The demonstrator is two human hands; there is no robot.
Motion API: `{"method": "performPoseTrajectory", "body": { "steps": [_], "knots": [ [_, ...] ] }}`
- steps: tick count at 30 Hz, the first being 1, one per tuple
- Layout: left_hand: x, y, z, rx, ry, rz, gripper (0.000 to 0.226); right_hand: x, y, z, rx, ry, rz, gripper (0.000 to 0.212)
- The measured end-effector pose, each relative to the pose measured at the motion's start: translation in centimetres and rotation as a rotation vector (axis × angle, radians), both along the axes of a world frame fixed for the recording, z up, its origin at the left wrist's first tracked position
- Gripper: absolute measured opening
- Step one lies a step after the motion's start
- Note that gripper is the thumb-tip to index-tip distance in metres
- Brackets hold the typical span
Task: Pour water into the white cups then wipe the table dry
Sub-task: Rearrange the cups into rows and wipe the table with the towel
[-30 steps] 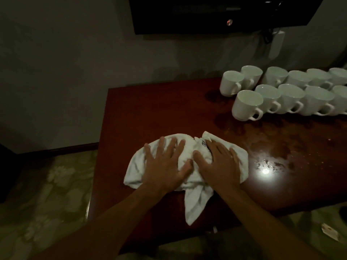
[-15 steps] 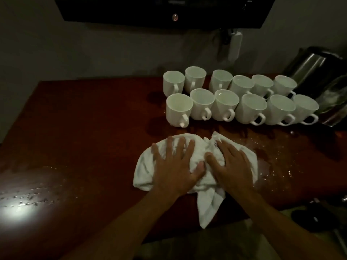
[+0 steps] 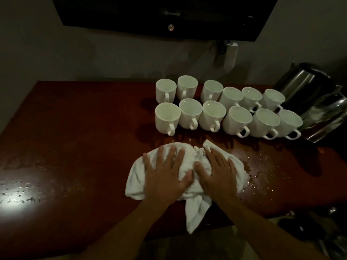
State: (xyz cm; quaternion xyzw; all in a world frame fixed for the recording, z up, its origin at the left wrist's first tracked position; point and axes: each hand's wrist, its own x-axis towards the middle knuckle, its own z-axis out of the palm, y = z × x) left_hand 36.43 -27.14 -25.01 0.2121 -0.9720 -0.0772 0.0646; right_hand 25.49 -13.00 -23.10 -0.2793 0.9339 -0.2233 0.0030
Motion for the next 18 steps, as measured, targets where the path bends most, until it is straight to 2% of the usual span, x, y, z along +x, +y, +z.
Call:
{"method": "performPoseTrajectory", "body": {
  "steps": [12,18],
  "knots": [
    [-0.6,2.4,-0.3,-0.026,-0.031,0.059,0.075,-1.9,1.8,-1.0,-0.040,0.018,0.087,0.075],
    [-2.1,4.3,0.3,-0.030,-0.102,0.072,0.075,-3.4,4.3,-0.5,-0.047,-0.013,0.098,0.083]
  ]
}}
